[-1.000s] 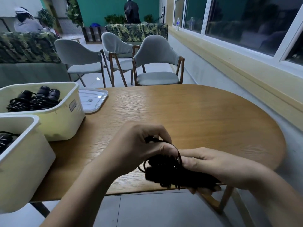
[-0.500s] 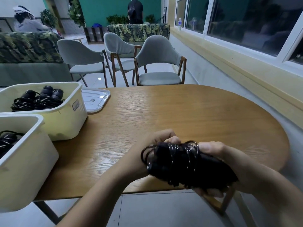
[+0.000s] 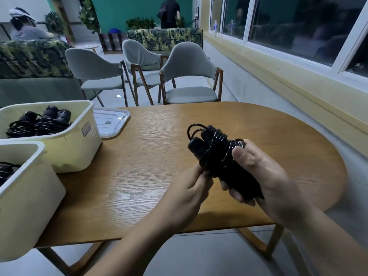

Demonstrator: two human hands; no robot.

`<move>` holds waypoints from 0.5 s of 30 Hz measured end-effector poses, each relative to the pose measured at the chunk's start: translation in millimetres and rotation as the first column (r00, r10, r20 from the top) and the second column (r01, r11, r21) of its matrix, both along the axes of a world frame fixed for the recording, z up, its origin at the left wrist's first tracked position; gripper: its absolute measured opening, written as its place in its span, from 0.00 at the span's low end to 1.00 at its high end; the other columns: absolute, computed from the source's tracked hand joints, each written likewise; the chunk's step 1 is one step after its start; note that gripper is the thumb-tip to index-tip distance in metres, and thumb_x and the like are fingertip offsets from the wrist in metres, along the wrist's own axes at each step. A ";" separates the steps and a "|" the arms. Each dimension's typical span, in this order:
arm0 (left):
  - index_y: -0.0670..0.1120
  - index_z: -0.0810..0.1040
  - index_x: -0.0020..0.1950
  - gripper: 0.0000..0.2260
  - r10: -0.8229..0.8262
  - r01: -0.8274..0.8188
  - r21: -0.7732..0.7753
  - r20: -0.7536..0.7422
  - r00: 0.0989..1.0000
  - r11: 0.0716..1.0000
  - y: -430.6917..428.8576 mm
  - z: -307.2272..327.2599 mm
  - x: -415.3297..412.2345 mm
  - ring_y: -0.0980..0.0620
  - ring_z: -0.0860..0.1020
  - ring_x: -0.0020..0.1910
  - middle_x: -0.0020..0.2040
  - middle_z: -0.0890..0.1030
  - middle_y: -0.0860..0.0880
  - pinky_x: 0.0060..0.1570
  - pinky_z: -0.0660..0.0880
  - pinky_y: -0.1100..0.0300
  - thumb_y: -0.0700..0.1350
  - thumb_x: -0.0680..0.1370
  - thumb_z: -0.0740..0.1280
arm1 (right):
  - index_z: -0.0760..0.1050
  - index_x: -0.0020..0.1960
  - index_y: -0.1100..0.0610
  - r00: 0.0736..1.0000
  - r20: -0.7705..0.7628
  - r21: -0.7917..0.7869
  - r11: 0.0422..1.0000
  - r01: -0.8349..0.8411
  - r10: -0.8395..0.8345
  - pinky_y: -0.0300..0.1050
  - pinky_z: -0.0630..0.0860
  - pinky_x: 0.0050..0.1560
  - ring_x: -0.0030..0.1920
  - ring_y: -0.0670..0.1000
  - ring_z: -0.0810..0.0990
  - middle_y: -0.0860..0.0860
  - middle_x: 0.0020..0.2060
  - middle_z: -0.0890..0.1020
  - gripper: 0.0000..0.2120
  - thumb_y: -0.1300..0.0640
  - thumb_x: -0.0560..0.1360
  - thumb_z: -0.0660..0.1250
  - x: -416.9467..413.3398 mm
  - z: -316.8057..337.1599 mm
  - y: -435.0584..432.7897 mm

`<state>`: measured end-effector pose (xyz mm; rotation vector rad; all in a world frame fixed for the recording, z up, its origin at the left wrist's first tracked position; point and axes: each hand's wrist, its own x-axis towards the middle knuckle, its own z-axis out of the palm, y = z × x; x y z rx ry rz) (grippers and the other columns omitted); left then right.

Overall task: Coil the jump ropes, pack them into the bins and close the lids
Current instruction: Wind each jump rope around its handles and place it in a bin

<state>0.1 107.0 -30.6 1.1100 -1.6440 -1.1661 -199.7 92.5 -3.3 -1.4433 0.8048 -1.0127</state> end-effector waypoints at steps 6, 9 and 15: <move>0.57 0.81 0.63 0.10 0.009 0.009 0.137 -0.129 0.992 0.991 0.8 -3.9 2.6 0.55 0.73 0.41 0.42 0.80 0.55 0.42 0.71 0.58 0.46 0.87 0.63 | 0.74 0.71 0.40 0.955 -0.236 -0.219 0.968 0.126 -0.178 0.41 0.75 0.36 0.34 0.49 0.81 0.56 0.39 0.85 0.28 0.30 0.76 0.68 9.7 -10.8 1.4; 0.57 0.81 0.68 0.18 0.023 0.024 0.200 -0.229 0.973 0.980 0.3 -5.5 5.0 0.52 0.75 0.50 0.57 0.85 0.51 0.47 0.70 0.51 0.44 0.79 0.66 | 0.73 0.74 0.35 0.881 -0.363 -0.372 0.914 0.163 -0.305 0.36 0.76 0.42 0.42 0.46 0.84 0.46 0.43 0.85 0.31 0.26 0.74 0.65 14.0 -18.3 3.2; 0.50 0.82 0.66 0.22 -0.010 0.137 0.260 -0.437 0.899 0.956 -5.4 -6.6 14.1 0.53 0.77 0.56 0.64 0.84 0.47 0.49 0.67 0.52 0.44 0.72 0.66 | 0.60 0.84 0.36 0.744 -0.488 -0.573 0.811 0.121 -0.456 0.30 0.73 0.45 0.51 0.36 0.79 0.34 0.53 0.79 0.40 0.22 0.77 0.58 20.3 -29.5 -2.8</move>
